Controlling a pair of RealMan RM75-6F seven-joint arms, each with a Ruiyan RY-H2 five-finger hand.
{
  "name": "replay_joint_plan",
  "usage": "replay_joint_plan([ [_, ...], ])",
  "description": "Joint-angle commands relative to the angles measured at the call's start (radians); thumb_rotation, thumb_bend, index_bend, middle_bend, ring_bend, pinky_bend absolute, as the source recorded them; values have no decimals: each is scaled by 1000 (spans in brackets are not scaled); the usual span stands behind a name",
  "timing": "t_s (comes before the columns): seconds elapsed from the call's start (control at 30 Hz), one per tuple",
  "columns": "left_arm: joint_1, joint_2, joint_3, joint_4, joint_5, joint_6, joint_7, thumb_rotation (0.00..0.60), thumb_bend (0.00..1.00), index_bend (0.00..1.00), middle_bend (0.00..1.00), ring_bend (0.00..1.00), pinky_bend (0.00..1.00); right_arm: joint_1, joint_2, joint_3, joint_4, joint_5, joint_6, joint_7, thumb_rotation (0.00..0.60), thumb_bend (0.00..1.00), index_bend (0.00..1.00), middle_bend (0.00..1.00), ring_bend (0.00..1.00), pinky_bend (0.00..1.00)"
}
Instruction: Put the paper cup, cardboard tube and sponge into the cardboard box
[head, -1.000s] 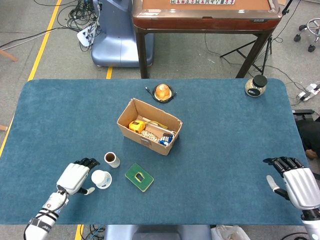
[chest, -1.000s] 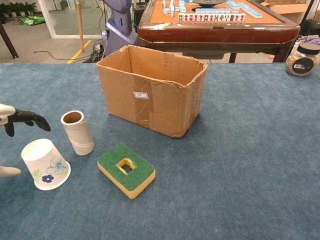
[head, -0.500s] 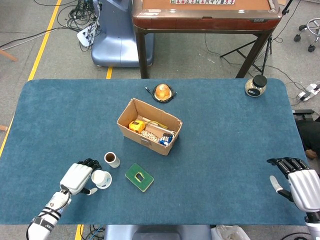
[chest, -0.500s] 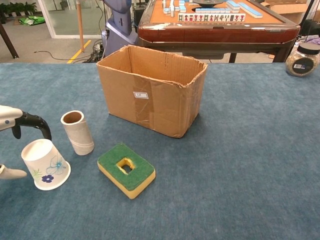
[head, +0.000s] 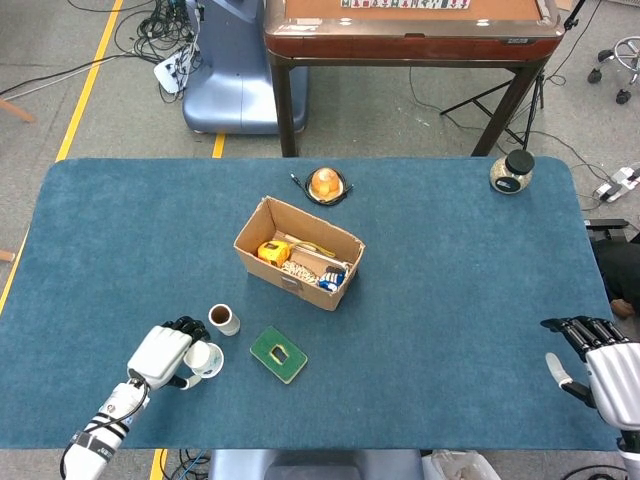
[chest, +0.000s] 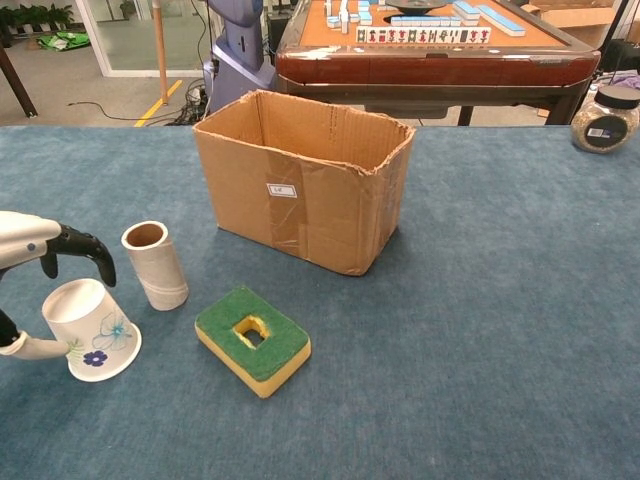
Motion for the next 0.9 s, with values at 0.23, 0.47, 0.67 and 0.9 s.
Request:
replay_joint_plan([
  [0.23, -14, -12, 1, 8, -6, 4, 42, 600, 135, 365, 300, 161, 294, -6, 2, 4, 4, 0, 9, 11, 600, 384, 343, 415, 335, 371],
  [0.47, -10, -27, 7, 16, -6, 33, 83, 600, 166, 432, 451, 201, 294, -5, 3, 4, 5, 2, 2, 11, 600, 383, 343, 415, 335, 370],
  [0.67, -1, -31, 10, 21, 13, 59, 83, 600, 238, 541, 551, 258, 294, -5, 3, 5, 5, -1, 0, 13, 600, 383, 343, 415, 335, 371],
  [0.9, 13, 26, 15, -41, 28, 102, 118, 600, 241, 569, 583, 282, 294, -6, 4, 5, 7, 0, -1, 18, 600, 383, 343, 415, 334, 371],
])
